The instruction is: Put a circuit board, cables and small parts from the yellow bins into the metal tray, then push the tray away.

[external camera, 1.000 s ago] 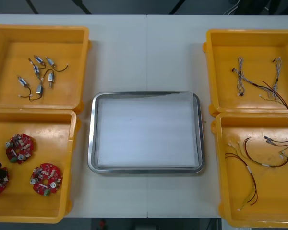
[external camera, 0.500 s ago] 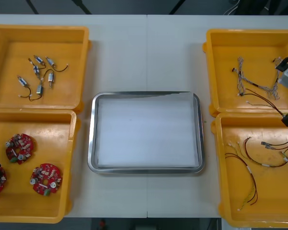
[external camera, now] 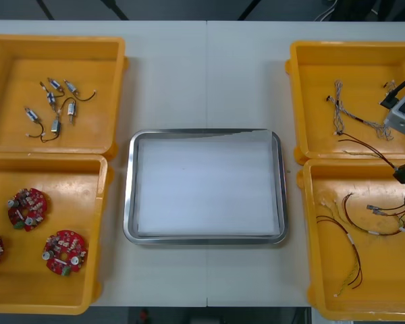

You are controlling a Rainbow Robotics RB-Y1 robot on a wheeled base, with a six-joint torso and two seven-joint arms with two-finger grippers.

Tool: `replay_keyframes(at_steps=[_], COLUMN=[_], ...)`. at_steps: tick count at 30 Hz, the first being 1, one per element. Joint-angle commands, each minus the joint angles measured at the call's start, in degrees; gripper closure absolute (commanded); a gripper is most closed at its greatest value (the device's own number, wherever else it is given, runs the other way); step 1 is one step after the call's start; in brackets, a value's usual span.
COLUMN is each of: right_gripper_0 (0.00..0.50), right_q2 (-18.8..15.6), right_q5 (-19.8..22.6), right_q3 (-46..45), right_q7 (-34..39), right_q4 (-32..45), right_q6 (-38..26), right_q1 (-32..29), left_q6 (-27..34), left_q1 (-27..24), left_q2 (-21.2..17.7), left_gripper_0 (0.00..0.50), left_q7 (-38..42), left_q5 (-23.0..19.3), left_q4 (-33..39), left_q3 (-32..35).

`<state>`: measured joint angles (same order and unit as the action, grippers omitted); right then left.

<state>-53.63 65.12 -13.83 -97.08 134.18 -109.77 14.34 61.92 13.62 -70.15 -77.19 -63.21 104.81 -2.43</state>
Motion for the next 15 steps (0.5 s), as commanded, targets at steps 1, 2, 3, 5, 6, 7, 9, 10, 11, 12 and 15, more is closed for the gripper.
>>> replay_keyframes(at_steps=[1,2,3,5,6,7,9,10,11,12,15], right_gripper_0=[0.5,0.5,0.5,0.5,0.5,0.5,0.5,0.5,0.5,0.5,0.5], right_q2=[-2.09,-2.09,-2.09,-2.09,-2.09,-2.09,-2.09,-2.09,-2.09,-2.09,-2.09], right_q5=[-0.43,-0.43,-0.43,-0.43,-0.43,-0.43,-0.43,-0.43,-0.43,-0.43,-0.43], right_q3=[0.47,0.47,0.47,0.47,0.47,0.47,0.47,0.47,0.47,0.47,0.47], right_q7=[0.13,0.13,0.13,0.13,0.13,0.13,0.13,0.13,0.13,0.13,0.13], right_q4=[1.53,1.53,1.53,1.53,1.53,1.53,1.53,1.53,1.53,1.53,1.53], right_q6=[-0.23,-0.23,-0.23,-0.23,-0.23,-0.23,-0.23,-0.23,-0.23,-0.23,-0.23], right_q1=[1.39,1.39,1.39,1.39,1.39,1.39,1.39,1.39,1.39,1.39,1.39], left_q6=[-0.22,-0.13,0.04,0.92,1.71,2.77,4.53,5.67,6.28,7.51,10.33], left_q1=[1.68,1.68,1.68,1.68,1.68,1.68,1.76,1.76,1.76,1.76,1.76], left_q2=[-4.74,-4.91,-5.09,-5.62,-5.79,-5.88,-6.23,-6.5,-6.58,-7.02,-7.9], left_gripper_0=[0.5,0.5,0.5,0.5,0.5,0.5,0.5,0.5,0.5,0.5,0.5], left_q7=[6.35,6.44,6.53,6.88,7.14,7.23,7.49,7.67,7.76,7.93,8.37], left_q5=[-1.47,-1.74,-1.83,-3.76,-5.08,-6.13,-7.45,-8.15,-8.42,-9.21,-11.32], left_q4=[3.3,3.56,3.91,4.71,5.06,5.58,6.64,7.34,7.69,8.22,9.28], left_q3=[1.02,1.2,1.37,2.25,2.96,3.83,5.33,6.3,6.91,8.05,10.87])
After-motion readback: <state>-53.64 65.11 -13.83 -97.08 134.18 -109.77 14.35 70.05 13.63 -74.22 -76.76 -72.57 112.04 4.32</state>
